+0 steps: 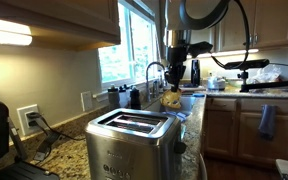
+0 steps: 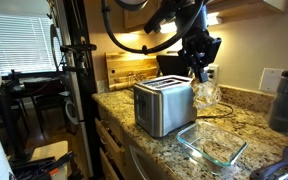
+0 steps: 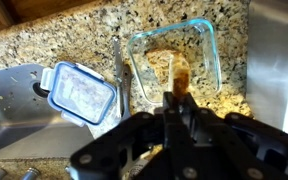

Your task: Pick up a slice of bread from the glass bowl and put it in the toaster.

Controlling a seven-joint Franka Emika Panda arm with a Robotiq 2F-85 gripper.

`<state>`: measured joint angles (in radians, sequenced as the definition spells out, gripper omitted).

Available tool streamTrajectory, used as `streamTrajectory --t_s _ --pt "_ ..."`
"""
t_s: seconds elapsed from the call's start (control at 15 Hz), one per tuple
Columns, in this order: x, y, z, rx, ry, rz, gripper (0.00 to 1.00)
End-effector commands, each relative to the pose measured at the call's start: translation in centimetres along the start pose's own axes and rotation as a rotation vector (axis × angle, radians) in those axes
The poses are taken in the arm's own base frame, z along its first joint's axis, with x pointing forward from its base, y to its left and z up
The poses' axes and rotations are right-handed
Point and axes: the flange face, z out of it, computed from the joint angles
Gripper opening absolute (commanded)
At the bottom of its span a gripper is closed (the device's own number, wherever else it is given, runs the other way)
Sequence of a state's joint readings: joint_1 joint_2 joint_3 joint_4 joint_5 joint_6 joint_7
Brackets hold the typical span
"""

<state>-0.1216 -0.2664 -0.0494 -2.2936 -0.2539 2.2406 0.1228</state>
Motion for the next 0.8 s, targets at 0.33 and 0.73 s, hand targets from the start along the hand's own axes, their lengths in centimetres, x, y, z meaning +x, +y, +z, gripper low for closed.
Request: streamTrajectory --t_s 0.33,0.73 --pt "-0.7 -1.1 -2.1 0.028 -0.009 -0.063 0.06" --pt "-0.5 -2.2 -2.9 0.029 0.003 -0.104 0.07"
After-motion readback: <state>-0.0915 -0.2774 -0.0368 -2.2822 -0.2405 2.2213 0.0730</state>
